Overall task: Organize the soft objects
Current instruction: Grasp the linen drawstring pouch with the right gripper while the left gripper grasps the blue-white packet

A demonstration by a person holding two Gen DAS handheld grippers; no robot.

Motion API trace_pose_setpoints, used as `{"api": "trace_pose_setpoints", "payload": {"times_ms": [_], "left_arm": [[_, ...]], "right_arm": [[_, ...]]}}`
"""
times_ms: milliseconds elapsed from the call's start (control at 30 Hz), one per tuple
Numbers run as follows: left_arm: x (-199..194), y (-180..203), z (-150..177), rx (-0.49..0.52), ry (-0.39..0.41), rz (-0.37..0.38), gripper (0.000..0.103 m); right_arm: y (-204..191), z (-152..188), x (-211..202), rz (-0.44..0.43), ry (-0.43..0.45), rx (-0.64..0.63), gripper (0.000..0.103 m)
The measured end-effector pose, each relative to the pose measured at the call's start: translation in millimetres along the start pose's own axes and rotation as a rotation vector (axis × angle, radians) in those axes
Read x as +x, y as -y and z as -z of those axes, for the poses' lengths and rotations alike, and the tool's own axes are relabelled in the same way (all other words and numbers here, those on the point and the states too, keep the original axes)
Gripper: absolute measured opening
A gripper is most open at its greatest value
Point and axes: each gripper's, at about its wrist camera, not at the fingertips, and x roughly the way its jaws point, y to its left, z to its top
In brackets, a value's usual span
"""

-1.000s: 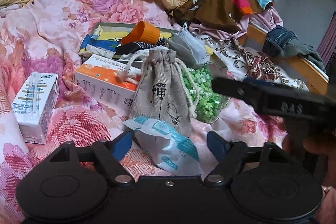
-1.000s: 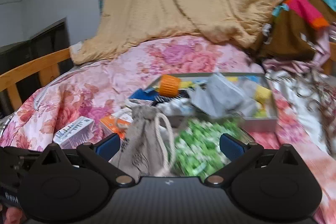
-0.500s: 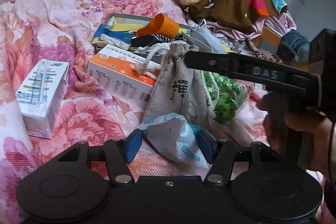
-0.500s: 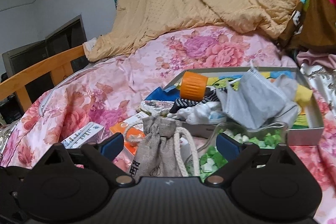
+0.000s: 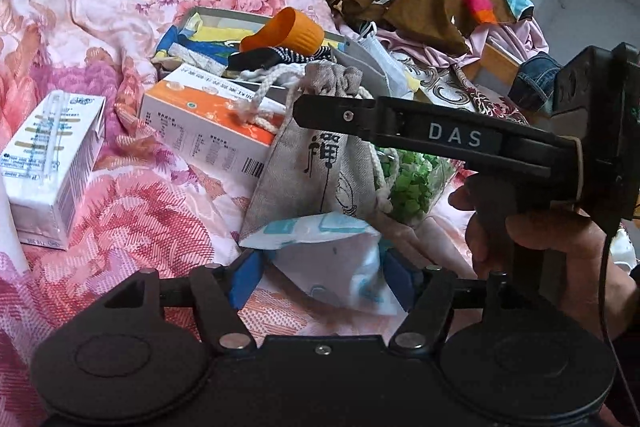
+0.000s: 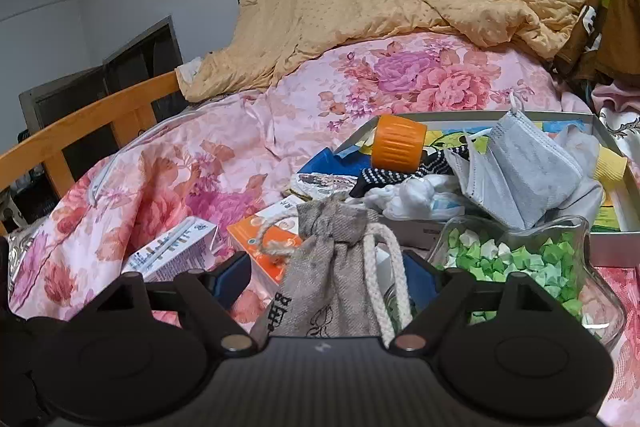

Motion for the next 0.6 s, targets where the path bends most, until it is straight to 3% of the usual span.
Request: {"api": "trace_pose_setpoints", "payload": {"times_ms": [133,233,400,600], "left_arm": [[0,-2,0,-0.012,0.004,0.005,0.062],[1,-3,-1,-0.018,0.005,0.013,0.059],[1,-3,0,-0.018,0.008,0.021,0.053],[0,1,2,0.007,0.007,0.049,0.04]], "right_arm": [[-5,3,4,0.021,-0.023,-0.019,0.054],[-5,5,4,0.034,-0.024,-0.014,0.043],[-3,6,-2,0.054,-0.013,0.004,0.033],[-1,5,-9,0.073,0.01,0.015,0.032]]}}
